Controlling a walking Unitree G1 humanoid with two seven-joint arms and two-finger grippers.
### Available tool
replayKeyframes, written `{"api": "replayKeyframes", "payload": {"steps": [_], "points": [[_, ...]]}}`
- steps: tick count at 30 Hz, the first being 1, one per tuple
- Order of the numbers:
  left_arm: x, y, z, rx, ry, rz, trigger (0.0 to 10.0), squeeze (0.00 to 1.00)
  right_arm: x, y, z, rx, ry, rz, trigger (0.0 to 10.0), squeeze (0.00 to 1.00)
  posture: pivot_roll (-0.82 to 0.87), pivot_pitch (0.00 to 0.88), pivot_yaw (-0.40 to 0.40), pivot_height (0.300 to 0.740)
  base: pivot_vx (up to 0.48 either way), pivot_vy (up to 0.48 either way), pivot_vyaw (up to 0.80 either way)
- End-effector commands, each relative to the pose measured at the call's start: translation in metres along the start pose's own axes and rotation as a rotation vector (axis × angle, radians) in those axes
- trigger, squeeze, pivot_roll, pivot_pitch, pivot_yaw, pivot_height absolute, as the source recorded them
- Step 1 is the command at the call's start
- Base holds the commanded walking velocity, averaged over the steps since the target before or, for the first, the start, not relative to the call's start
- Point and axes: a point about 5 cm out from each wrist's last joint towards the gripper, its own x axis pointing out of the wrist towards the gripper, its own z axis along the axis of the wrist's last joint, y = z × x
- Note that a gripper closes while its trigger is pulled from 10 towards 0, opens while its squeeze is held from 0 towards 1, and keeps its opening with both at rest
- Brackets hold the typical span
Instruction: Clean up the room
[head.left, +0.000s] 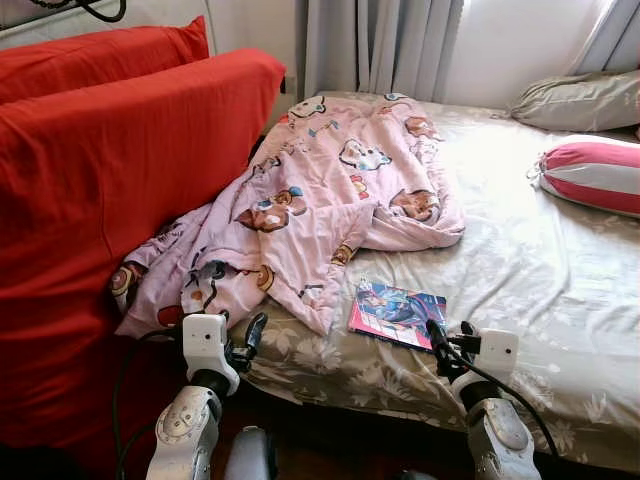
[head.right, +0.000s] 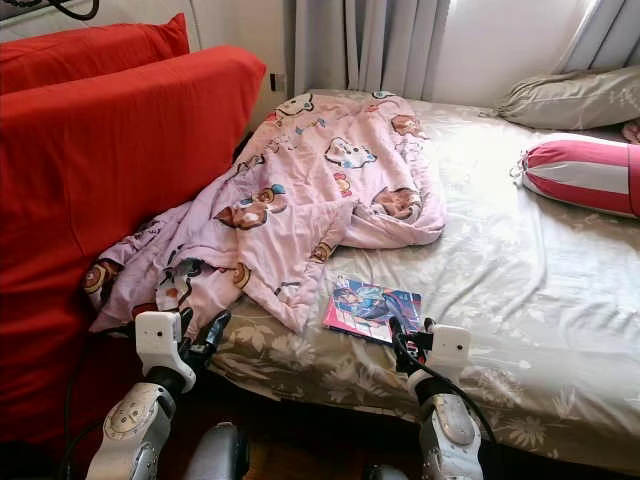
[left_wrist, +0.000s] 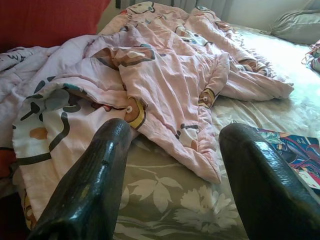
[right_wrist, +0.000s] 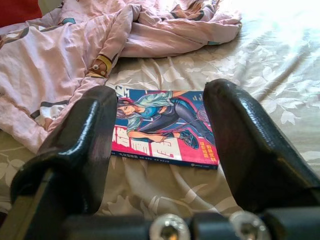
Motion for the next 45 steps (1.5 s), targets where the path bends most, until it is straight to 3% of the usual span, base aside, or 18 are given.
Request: {"api": "replayKeyframes", "payload": {"steps": [1,7,28,36,45], "points": [[0.0001,-0.0002,0.0015,0.006,0.002,-0.009,10.0,0.00,0.0022,0.0005,0.0015,-0.006,0.005,-0.001,10.0,0.00,0.13,0.010,-0.030,0.611,0.247,0.000,0.00],[0.0007,-0.0004,0.0018,0.005,0.001,-0.009,10.0,0.00,0.0025,0.0018,0.0013,-0.005,0.005,0.004,10.0,0.00,0.13,0.008,-0.031,0.591,0.247,0.000,0.00],[-0.0010,-0.0001,0.0022,0.016,0.002,-0.016,10.0,0.00,0.0009,0.0052,0.0001,-0.020,-0.001,0.027,10.0,0.00,0.13,0.011,-0.027,0.591,0.271,0.000,0.00],[-0.0013,-0.0004,0.0024,0.018,0.002,-0.019,10.0,0.00,-0.0001,0.0066,-0.0009,-0.014,-0.003,0.042,10.0,0.00,0.13,0.012,-0.024,0.591,0.299,0.000,0.60],[-0.0013,-0.0010,0.0025,0.023,0.004,-0.023,10.0,0.00,-0.0006,0.0057,-0.0028,-0.002,0.010,0.046,10.0,0.00,0.13,0.014,-0.026,0.591,0.300,0.000,0.00]]}}
